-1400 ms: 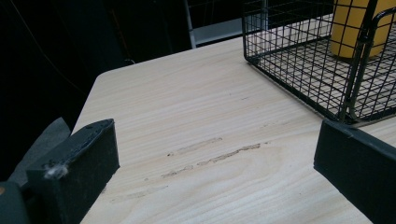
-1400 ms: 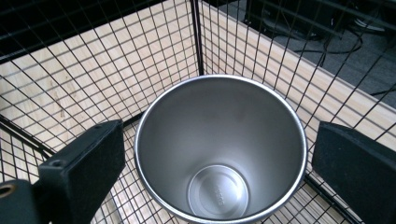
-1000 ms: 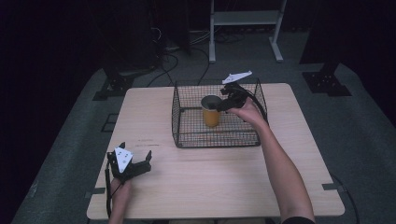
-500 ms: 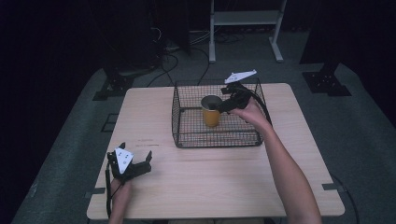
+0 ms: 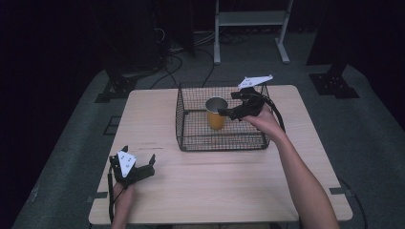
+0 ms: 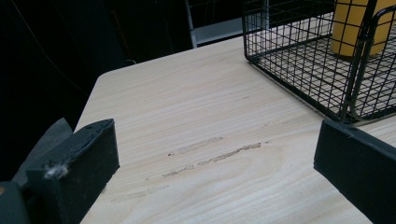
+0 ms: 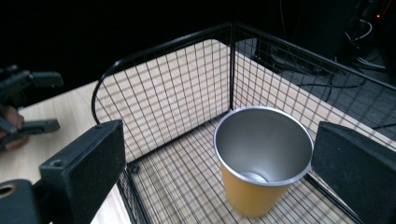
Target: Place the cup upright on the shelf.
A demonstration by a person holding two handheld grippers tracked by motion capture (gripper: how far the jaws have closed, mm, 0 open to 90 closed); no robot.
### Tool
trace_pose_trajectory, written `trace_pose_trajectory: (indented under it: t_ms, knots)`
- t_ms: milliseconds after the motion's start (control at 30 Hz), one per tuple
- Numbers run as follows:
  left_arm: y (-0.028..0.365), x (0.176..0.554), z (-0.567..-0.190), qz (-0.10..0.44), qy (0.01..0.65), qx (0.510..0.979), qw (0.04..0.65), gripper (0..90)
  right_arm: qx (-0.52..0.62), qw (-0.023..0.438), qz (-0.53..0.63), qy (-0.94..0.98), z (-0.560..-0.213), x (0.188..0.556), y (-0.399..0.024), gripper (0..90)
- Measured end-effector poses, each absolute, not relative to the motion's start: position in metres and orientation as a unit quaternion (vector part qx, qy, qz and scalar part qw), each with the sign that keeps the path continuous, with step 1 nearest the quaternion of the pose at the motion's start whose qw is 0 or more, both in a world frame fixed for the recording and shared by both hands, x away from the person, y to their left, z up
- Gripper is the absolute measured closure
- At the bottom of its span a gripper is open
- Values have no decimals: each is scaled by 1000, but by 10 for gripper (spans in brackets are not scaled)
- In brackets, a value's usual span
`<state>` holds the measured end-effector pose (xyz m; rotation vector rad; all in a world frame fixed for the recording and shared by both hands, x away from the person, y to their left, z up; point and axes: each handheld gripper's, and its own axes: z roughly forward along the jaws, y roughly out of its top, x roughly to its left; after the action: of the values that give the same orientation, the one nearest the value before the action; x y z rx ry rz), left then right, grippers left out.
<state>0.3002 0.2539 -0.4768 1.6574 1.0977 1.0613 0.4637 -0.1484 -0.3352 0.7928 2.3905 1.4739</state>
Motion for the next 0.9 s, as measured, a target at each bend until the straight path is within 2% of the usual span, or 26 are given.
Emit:
trace_pose_trajectory:
  t_ms: [300,900]
  knots:
    - [254,300,-477,425,440,664,429,0,268,103,500,817,-343,448,-161,24]
    - [254,300,-477,426,439,665,429,0,246,94,488,832,-347,425,-160,25]
